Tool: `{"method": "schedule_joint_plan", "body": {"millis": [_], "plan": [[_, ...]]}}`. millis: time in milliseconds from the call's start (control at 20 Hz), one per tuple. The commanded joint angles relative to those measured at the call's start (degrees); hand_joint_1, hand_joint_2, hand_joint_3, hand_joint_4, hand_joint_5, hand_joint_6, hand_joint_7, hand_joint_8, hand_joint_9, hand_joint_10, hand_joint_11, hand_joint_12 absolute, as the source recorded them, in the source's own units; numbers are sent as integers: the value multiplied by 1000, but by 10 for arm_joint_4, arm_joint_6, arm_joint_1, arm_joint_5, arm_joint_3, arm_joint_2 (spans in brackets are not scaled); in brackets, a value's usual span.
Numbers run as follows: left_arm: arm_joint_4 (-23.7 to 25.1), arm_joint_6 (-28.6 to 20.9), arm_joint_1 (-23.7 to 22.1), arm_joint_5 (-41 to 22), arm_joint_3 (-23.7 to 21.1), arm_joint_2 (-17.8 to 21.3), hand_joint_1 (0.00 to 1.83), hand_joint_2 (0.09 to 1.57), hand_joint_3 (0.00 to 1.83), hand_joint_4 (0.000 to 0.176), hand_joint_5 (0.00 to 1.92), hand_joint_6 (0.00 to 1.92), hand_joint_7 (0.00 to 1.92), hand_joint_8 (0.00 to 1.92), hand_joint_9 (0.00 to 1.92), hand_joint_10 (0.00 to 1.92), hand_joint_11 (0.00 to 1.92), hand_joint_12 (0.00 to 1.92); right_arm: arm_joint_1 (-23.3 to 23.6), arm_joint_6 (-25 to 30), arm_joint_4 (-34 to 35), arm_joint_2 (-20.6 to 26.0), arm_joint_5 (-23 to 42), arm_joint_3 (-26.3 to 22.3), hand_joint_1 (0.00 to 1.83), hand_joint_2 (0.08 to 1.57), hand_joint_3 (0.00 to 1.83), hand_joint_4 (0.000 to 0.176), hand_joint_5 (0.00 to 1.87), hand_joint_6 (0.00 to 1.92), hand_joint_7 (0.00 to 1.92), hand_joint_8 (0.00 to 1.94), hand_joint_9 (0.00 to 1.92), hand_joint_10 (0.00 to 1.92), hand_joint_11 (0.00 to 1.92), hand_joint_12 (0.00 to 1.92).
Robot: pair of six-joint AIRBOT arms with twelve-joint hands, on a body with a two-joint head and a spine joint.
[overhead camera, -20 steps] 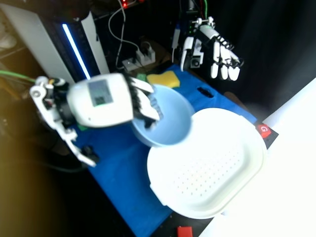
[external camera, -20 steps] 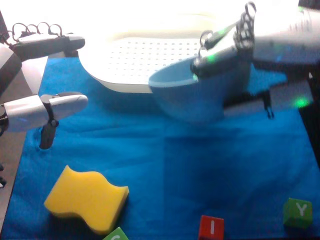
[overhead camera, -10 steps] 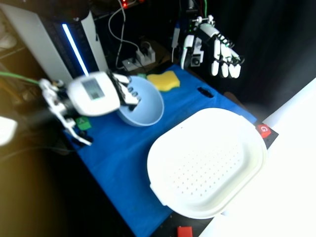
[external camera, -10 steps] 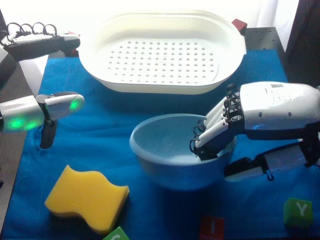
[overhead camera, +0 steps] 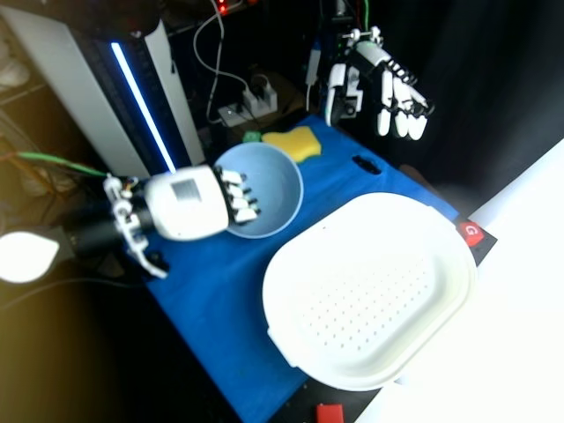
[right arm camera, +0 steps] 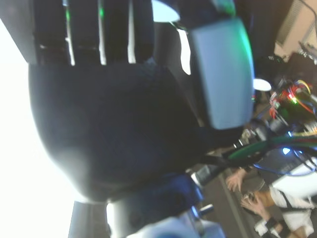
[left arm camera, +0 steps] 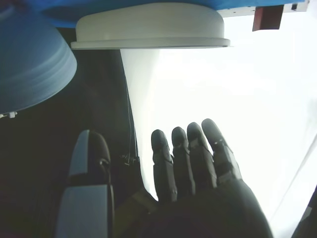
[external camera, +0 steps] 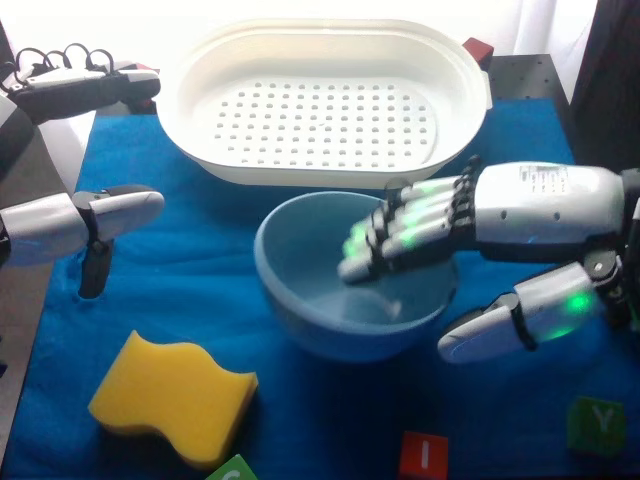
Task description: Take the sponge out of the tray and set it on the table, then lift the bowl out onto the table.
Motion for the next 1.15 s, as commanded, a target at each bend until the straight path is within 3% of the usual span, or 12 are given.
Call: {"method": "schedule_joint_plan", "body": {"millis": [0, 100, 150, 200, 300, 400, 450, 500, 600, 850, 950, 1100], "plan": [[1, -5, -2, -72, 0, 2, 922, 999, 0, 0, 612, 0, 430, 0, 337, 0, 0, 809, 1, 4, 47, 5, 54, -4, 187, 999, 0, 135, 7, 0, 3, 0, 3, 0, 0, 14], [1, -5, 0, -75, -1, 2, 904, 997, 0, 0, 617, 1, 432, 1, 331, 2, 0, 780, -3, 4, 72, 15, 67, -5, 260, 972, 0, 70, 0, 0, 0, 0, 0, 0, 0, 0], [1, -5, 0, -76, -1, 2, 904, 997, 0, 0, 617, 1, 432, 1, 331, 2, 0, 780, -9, 4, 91, 20, 78, -5, 260, 972, 0, 70, 0, 0, 0, 0, 0, 0, 0, 0], [1, -5, 0, -76, -1, 2, 894, 995, 0, 0, 617, 1, 434, 1, 333, 3, 0, 775, -17, 4, 113, 26, 95, -5, 265, 985, 0, 46, 0, 0, 0, 0, 0, 0, 0, 0], [1, -6, 2, -78, -2, 2, 904, 986, 0, 0, 617, 1, 434, 1, 328, 1, 0, 771, -40, 4, 168, 39, 137, -6, 422, 955, 0, 58, 0, 0, 0, 0, 0, 0, 4, 1], [2, -10, 7, -89, -5, 3, 890, 976, 0, 0, 586, 0, 421, 0, 302, 0, 0, 664, -71, -1, 241, 57, 196, -8, 368, 1000, 10, 27, 0, 0, 0, 0, 0, 0, 9, 4], [3, -15, 10, -93, -5, 3, 890, 976, 0, 0, 586, 0, 421, 0, 302, 0, 0, 664, -79, -8, 266, 64, 213, -11, 368, 1000, 10, 27, 0, 0, 0, 0, 0, 0, 9, 4], [5, -20, 14, -97, -5, 3, 867, 972, 0, 0, 553, 0, 402, 0, 282, 0, 0, 607, -91, -19, 295, 73, 229, -15, 318, 967, 0, 93, 29, 9, 20, 6, 26, 9, 83, 36], [5, -22, 22, -106, -9, 5, 832, 968, 0, 0, 532, 0, 394, 0, 266, 0, 0, 562, -119, -46, 361, 86, 251, -19, 254, 966, 0, 168, 9, 2, 0, 0, 0, 0, 8, 3], [-3, -24, 27, -108, -11, 3, 761, 1006, 6, 0, 453, 0, 352, 0, 245, 0, 0, 558, -197, -50, 492, 84, 321, -16, 338, 978, 1, 176, 0, 0, 0, 0, 0, 0, 0, 0], [-9, -28, 32, -112, -11, 2, 698, 1023, 3, 0, 431, 0, 320, 0, 261, 3, 0, 825, -214, -53, 521, 83, 327, -16, 395, 951, 0, 176, 13, 4, 0, 0, 0, 0, 0, 0], [-18, -30, 38, -122, -13, 2, 678, 1022, 0, 19, 406, 0, 283, 0, 223, 0, 0, 796, -232, -54, 545, 80, 331, -16, 393, 983, 7, 176, 23, 6, 0, 0, 0, 0, 0, 0]]}}
